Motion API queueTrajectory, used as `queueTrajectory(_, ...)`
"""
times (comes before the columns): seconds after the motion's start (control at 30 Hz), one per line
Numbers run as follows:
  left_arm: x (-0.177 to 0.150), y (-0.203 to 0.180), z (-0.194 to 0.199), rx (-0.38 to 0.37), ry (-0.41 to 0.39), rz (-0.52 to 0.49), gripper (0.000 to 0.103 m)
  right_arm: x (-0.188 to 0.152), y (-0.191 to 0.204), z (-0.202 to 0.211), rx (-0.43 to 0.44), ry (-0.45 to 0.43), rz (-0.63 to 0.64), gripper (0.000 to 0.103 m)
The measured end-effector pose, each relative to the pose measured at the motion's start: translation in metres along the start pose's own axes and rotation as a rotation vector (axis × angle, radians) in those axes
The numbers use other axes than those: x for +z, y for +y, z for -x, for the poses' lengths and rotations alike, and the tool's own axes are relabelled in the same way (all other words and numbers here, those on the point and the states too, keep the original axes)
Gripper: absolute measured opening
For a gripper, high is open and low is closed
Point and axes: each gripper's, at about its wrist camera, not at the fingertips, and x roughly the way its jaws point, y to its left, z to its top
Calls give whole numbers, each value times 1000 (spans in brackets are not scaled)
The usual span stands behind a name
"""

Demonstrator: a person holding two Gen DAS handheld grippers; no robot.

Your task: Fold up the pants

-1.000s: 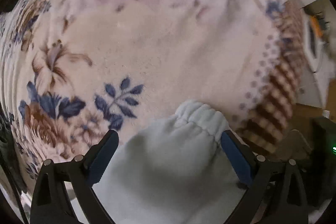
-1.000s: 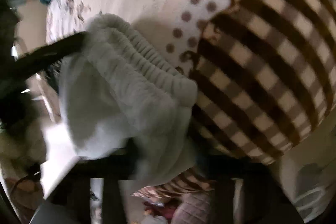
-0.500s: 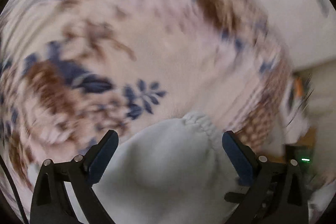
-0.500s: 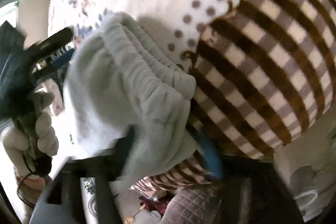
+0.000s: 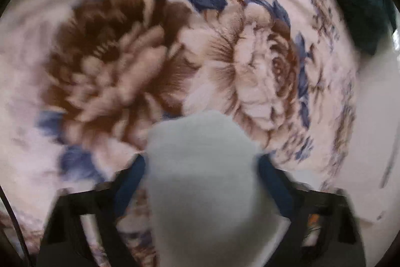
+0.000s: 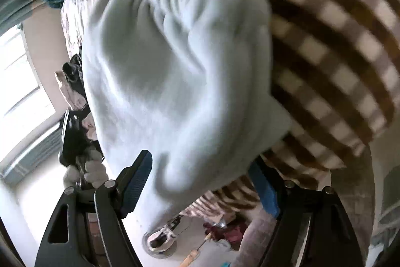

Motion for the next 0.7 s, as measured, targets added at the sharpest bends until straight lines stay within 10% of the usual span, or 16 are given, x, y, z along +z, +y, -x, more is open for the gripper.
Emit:
queueTrajectory(0.1, -1, 2, -3, 16, -45, -14, 52, -7, 4, -5, -58, -35, 42, 39)
queueTrajectory(0.27, 11, 15, -11, 10, -29, 14, 55, -9, -14, -15, -109, -22, 1, 38)
queueTrajectory(0.43, -13, -5, 43, 35, -69, -110, 64, -9, -7, 2, -43, -3, 6, 79)
queueTrajectory(0.7, -135, -33, 60, -8, -48, -300, 78, 6, -34, 14, 18, -57, 17, 84)
